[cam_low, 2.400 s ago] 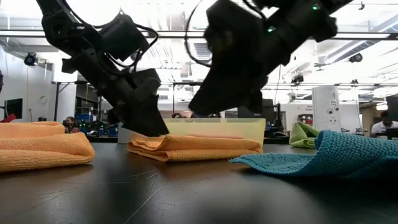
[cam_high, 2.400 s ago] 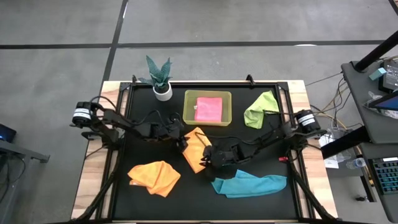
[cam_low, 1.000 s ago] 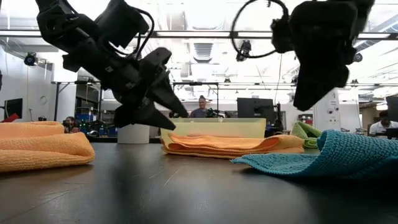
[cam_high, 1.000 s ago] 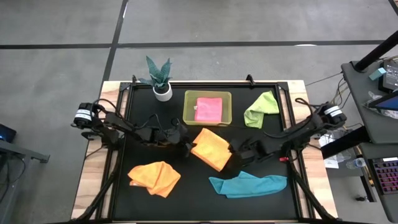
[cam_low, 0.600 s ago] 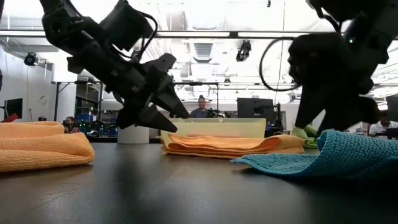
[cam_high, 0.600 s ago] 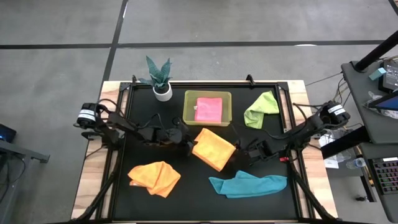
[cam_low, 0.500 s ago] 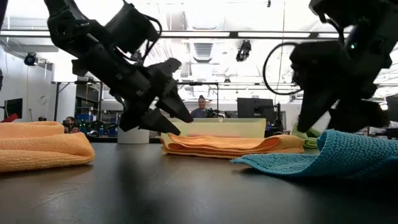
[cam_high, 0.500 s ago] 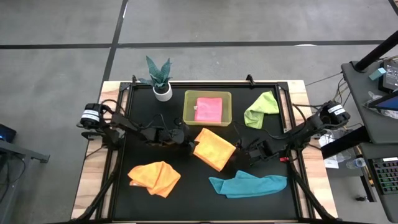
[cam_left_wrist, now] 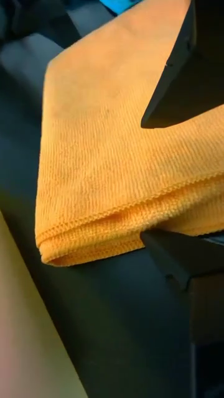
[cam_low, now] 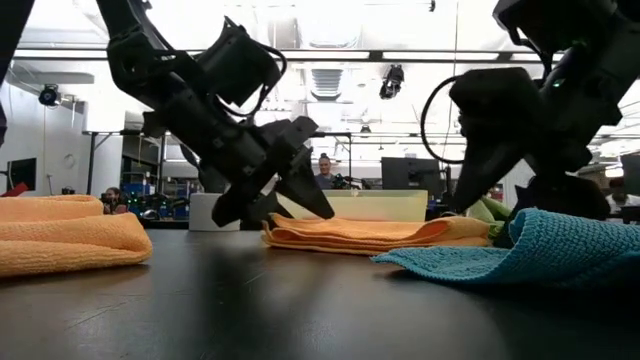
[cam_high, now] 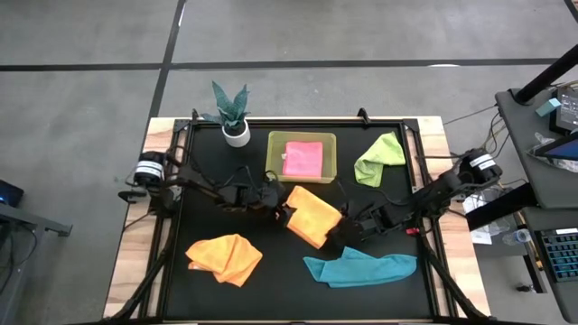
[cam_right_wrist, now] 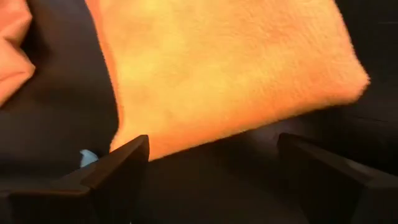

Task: Fold microfiber towels
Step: Put the folded yellow towel into the bin

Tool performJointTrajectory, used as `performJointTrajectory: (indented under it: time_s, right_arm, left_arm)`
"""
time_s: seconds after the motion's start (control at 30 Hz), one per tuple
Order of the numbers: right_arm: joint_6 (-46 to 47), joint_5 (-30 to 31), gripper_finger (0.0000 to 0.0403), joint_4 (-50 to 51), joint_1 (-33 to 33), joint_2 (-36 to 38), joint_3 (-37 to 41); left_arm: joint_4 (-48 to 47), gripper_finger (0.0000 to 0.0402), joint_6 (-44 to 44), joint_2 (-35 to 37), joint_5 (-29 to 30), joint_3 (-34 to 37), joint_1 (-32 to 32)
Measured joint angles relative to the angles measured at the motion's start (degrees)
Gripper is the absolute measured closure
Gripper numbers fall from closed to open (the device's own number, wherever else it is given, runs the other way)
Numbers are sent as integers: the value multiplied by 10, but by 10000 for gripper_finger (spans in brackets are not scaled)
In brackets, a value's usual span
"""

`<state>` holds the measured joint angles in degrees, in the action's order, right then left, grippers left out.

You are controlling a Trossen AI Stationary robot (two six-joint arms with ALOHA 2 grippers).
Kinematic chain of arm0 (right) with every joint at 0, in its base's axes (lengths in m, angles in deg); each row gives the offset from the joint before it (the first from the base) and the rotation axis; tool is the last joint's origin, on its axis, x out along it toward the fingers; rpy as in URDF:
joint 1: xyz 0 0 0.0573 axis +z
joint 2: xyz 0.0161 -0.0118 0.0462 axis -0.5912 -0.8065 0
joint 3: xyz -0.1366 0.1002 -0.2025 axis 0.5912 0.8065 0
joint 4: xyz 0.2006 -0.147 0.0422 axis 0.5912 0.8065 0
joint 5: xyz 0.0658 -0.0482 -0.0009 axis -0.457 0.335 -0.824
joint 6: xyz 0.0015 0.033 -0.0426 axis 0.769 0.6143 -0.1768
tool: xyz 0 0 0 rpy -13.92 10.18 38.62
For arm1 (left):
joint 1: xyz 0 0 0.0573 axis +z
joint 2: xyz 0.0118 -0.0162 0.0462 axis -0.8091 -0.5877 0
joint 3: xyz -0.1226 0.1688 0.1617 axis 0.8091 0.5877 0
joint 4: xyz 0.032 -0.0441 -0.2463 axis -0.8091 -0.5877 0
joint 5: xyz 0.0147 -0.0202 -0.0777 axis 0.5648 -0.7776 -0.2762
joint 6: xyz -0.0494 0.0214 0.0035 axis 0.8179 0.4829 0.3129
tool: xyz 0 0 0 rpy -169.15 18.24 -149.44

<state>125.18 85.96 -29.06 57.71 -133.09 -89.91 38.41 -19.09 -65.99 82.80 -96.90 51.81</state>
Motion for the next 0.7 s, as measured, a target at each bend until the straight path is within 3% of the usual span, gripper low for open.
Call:
performJointTrajectory:
  time_s: [0.37, 0.7]
  right_arm:
    - [4, 57, 64, -110, -1, -60, -1]
    - [-1, 103, 100, -112, -1, -65, 0]
  left_arm:
    - [5, 130, 3, -18, -19, -13, 5]
    - [22, 218, -1, -47, -38, -27, 3]
